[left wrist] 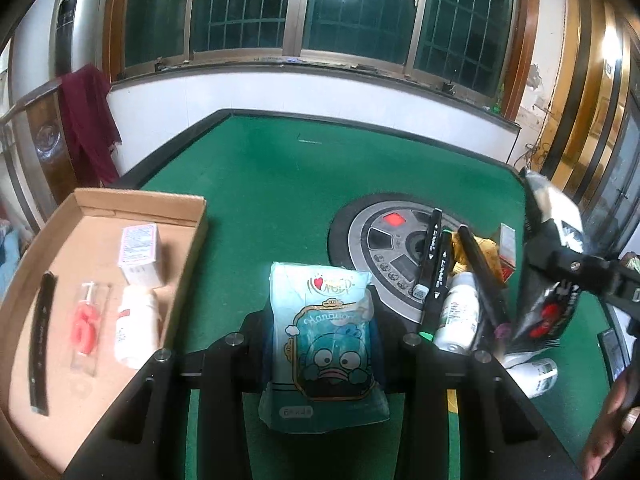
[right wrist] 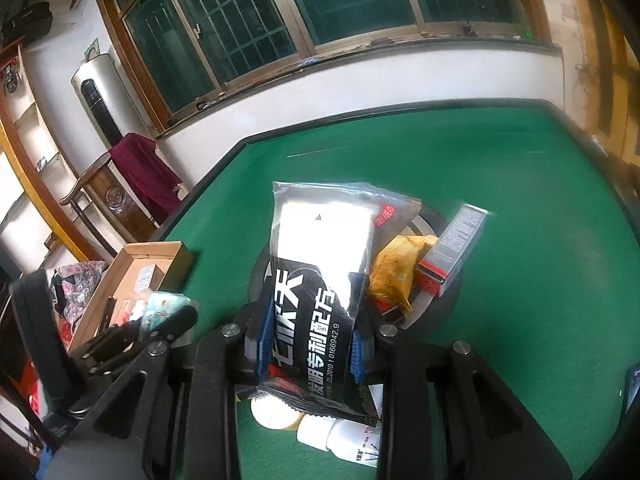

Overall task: Organize objects
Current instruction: 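Carry both packets to the cardboard tray and open both tools to drop them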

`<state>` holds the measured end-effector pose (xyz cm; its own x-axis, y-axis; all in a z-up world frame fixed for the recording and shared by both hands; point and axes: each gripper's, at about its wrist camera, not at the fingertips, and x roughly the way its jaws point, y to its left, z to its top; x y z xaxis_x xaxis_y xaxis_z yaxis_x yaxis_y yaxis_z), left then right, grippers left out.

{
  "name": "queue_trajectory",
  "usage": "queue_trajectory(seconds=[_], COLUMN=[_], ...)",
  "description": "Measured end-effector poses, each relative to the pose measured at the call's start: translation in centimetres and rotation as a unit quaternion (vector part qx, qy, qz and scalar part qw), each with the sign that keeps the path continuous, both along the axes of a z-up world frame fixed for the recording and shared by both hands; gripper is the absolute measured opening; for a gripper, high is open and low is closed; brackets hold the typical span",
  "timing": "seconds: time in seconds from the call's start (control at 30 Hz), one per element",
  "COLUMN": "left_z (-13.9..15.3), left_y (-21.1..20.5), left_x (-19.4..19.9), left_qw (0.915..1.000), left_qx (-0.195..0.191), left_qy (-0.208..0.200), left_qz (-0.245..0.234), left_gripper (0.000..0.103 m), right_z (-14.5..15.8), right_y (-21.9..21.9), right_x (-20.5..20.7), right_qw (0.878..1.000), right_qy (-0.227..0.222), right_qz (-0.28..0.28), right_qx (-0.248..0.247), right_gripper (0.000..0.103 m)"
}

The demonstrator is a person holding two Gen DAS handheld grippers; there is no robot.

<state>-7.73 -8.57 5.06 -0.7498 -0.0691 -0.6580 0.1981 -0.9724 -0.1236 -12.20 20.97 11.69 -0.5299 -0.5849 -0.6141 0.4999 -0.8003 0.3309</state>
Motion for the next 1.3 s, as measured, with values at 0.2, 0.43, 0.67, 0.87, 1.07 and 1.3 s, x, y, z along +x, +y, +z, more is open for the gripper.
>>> queue_trajectory(seconds=[0.2,0.43,0.67,0.87,1.07,1.3], left_z=[1.1,1.8,2.5,2.5,1.3,-0.5], left_y=[-1.1,-2.9,-6.7,-12.5,-17.9,-21.3], left_x=[1.0,2.0,4.3,6.8,8.8,10.2], left_qw=[0.9999,0.9996,0.9983,0.9941,0.9885,0.9849], left_qx=[0.002,0.008,0.015,0.031,0.047,0.064], left_qy=[0.009,0.014,0.028,0.034,0.029,0.017], left_qz=[0.009,0.023,0.048,0.098,0.141,0.16], left_gripper=[0.033,0.033,0.033,0.033,0.033,0.033], right_z=[-0.3,-0.7,-0.8,-1.2,-0.4,0.3], right_y=[-0.4,-1.3,-2.6,-5.9,-11.6,-19.3], right_x=[0.0,0.3,1.1,2.1,3.8,5.5], right_qw=[1.0,0.999,0.998,0.993,0.987,0.976], right_qy=[-0.011,-0.022,-0.038,-0.066,-0.078,-0.087], right_qz=[0.011,0.024,0.054,0.091,0.139,0.197], right_qx=[-0.006,-0.01,-0.025,-0.033,-0.031,-0.009], right_gripper=[0.027,0.027,0.027,0.027,0.027,0.027])
